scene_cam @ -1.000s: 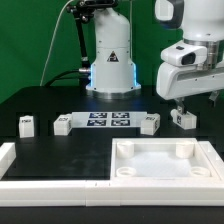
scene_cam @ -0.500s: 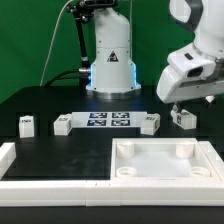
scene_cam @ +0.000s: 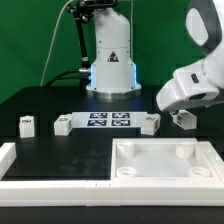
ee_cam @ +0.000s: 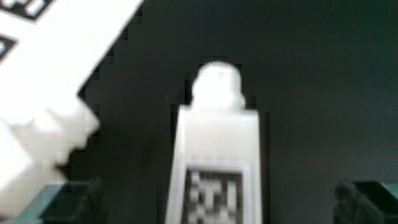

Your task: Assemble one leg

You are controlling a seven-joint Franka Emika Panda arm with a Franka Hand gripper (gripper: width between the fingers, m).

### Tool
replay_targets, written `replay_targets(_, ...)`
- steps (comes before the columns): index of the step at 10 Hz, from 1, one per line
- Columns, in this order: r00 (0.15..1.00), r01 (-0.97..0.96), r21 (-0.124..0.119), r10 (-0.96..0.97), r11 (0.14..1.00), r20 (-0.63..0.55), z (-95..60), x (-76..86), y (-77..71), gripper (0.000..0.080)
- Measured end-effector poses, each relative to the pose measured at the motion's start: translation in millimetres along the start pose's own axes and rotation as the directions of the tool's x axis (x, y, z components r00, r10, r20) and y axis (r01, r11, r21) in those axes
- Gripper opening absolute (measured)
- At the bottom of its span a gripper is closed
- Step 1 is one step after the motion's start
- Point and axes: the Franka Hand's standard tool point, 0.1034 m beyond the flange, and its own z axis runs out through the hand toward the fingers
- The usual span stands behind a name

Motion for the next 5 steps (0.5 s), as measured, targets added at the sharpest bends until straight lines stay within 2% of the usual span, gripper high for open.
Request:
replay_targets(2, 0.993, 0.007, 0.006, -0.008, 1.0, 0.118, 7.9, 3.7, -1.7, 0.0649)
replay_targets(5, 0.994, 0.01, 0.008, -0.011, 1.0, 0.109, 11.1, 9.3, -2.9, 0.0649)
